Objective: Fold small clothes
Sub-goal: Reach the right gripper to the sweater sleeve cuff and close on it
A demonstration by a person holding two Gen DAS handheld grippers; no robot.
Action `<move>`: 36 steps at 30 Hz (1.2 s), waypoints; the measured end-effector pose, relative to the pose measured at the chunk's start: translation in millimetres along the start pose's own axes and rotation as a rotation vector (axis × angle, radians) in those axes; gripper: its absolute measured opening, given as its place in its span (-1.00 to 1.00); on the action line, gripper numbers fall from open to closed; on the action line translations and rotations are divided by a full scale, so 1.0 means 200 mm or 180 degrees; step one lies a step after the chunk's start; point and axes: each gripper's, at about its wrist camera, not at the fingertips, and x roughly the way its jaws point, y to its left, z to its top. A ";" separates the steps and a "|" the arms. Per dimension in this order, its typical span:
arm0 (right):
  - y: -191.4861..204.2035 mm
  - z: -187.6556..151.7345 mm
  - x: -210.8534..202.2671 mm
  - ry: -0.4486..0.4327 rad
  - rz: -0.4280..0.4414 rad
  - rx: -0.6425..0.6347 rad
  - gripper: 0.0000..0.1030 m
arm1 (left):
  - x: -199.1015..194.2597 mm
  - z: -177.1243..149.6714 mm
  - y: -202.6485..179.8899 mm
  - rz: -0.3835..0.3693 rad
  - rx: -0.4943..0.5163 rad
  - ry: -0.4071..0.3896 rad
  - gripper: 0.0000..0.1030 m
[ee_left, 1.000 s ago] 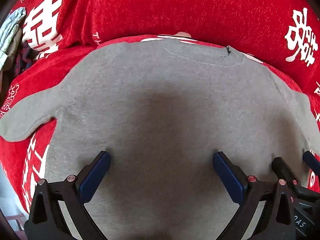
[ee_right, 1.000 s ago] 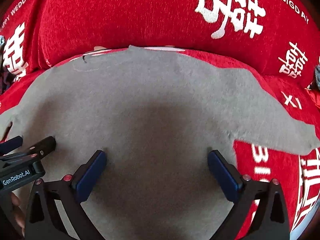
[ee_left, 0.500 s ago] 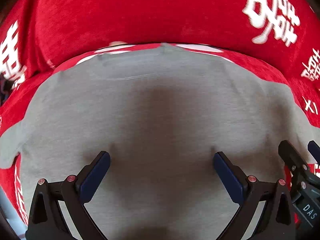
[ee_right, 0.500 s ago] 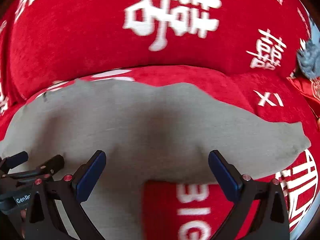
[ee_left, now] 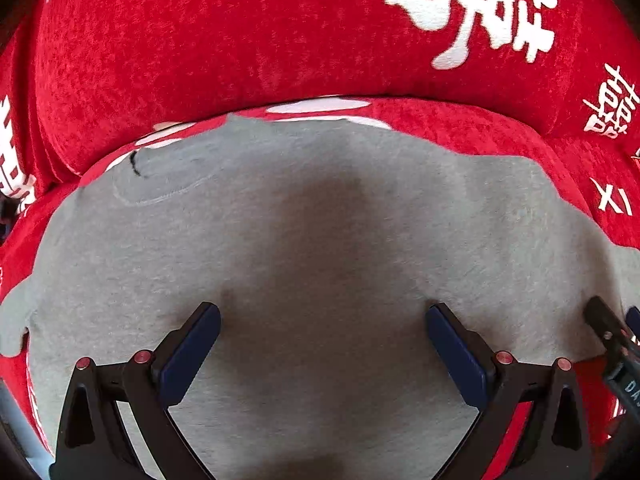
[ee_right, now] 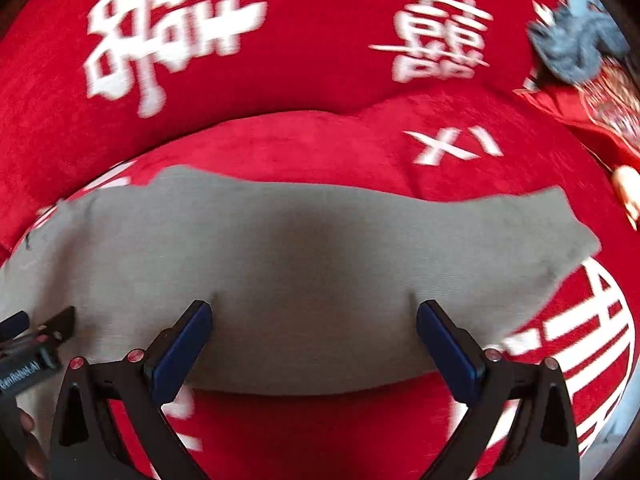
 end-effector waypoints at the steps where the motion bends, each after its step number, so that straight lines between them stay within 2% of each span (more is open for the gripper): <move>1: -0.05 0.00 -0.01 -0.0013 -0.0020 0.0038 0.98 | 0.01 0.00 -0.02 -0.0018 0.0000 0.0026 1.00; 4: -0.21 -0.01 -0.03 -0.0033 -0.0076 0.0207 0.98 | 0.00 0.01 -0.08 0.0053 0.0004 -0.0019 1.00; 7: -0.35 -0.01 -0.05 -0.0057 -0.0126 0.0363 0.98 | 0.01 0.02 -0.14 -0.0018 0.0064 0.0007 1.00; 13: -0.60 -0.05 -0.10 -0.0143 -0.0333 0.0610 0.98 | 0.00 0.04 -0.22 0.0162 0.0128 -0.0084 1.00; 15: -0.68 -0.06 -0.09 -0.0136 -0.0344 0.0719 0.98 | 0.00 0.05 -0.23 0.0074 0.0124 -0.0093 1.00; 17: -0.75 -0.04 -0.04 -0.0104 -0.0317 0.0825 0.98 | 0.03 0.06 -0.25 -0.0224 0.0148 0.0085 1.00; 19: -0.77 0.00 -0.04 -0.0235 -0.0357 0.0754 0.97 | 0.03 0.06 -0.27 -0.0187 0.0169 0.0034 1.00; 22: -0.79 0.09 0.02 -0.0247 -0.0406 0.0632 0.89 | 0.04 0.06 -0.30 -0.0188 0.0218 0.0004 1.00; 23: -0.79 0.12 0.03 -0.0290 -0.0467 0.0562 0.60 | 0.05 0.07 -0.30 -0.0217 0.0197 0.0021 1.00; 24: -0.78 0.13 0.05 -0.0306 -0.0555 0.0456 -0.02 | 0.05 0.07 -0.30 -0.0233 0.0184 0.0032 1.00; 25: -0.78 0.15 0.05 -0.0301 -0.0653 0.0342 -0.42 | 0.06 0.07 -0.30 -0.0247 0.0177 0.0031 1.00; 26: -0.79 0.16 0.05 -0.0290 -0.0601 0.0326 -0.86 | 0.06 0.07 -0.31 -0.0254 0.0182 0.0023 1.00; 28: -0.86 0.15 0.02 -0.0322 -0.0202 0.0548 -0.86 | 0.06 0.07 -0.32 -0.0262 0.0217 -0.0011 1.00; 32: -0.95 0.06 -0.11 -0.0647 -0.0148 0.0726 -0.87 | 0.04 0.11 -0.32 -0.0370 0.0181 -0.0043 1.00; 34: -0.98 0.01 -0.16 -0.0738 -0.0164 0.0757 -0.87 | 0.03 0.14 -0.26 -0.0364 -0.0019 -0.0077 1.00; 36: -1.00 -0.01 -0.16 -0.0751 -0.0142 0.0771 -0.87 | 0.07 0.15 -0.23 -0.0348 -0.0124 0.0030 1.00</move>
